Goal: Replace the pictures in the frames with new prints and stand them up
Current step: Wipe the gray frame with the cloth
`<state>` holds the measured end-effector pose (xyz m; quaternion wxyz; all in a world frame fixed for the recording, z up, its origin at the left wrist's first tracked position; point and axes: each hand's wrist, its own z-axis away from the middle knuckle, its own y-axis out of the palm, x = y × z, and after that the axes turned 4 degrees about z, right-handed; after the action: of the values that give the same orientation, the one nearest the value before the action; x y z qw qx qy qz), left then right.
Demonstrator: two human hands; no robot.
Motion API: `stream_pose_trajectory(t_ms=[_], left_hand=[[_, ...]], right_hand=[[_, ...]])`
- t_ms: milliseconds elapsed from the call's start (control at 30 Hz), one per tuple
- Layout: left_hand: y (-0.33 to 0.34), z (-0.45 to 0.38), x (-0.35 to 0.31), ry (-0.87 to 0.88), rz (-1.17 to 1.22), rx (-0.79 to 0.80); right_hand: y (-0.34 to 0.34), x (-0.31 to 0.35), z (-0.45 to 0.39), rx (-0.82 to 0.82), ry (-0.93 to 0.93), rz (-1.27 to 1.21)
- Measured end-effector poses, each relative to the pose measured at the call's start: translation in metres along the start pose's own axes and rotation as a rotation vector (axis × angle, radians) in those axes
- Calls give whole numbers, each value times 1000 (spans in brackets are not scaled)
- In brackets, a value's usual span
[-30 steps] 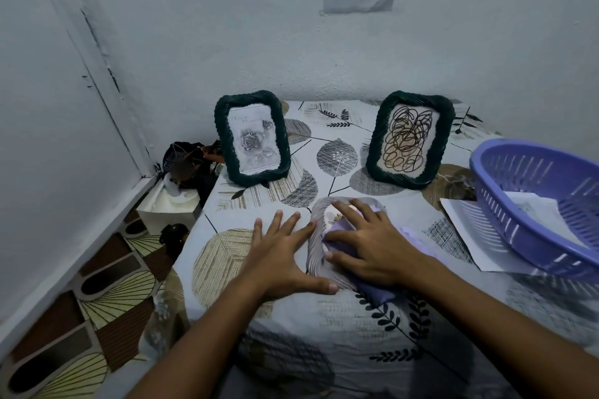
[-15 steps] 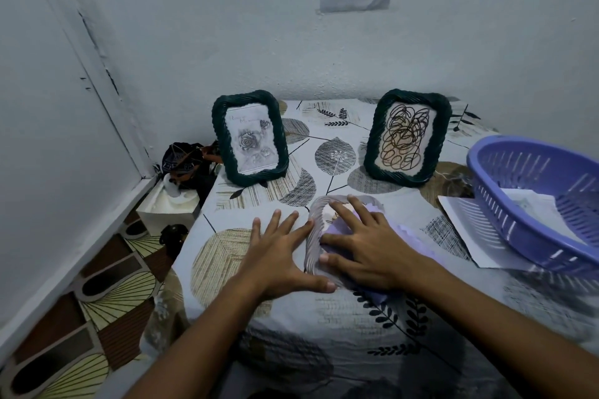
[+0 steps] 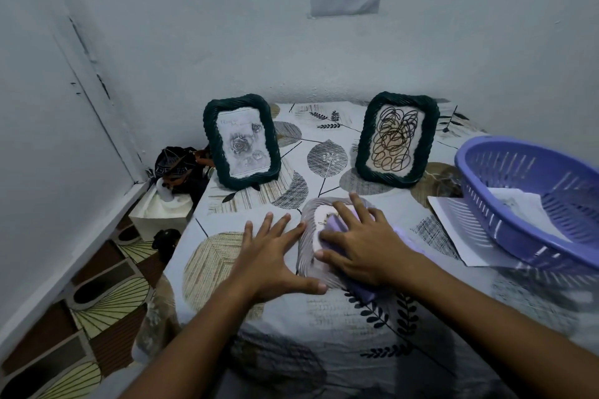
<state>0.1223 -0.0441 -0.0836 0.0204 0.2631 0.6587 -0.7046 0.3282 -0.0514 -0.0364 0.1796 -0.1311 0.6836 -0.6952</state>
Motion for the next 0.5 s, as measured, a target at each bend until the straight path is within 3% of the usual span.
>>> stream_pose_trajectory(t_ms=[333,500], left_hand=[[-1,0,0,2,-8,2],[0,-1,0,4,-1,-1]], right_hand=[[2,1,21,-48,12,-64],[12,-10,32,55,51,-73]])
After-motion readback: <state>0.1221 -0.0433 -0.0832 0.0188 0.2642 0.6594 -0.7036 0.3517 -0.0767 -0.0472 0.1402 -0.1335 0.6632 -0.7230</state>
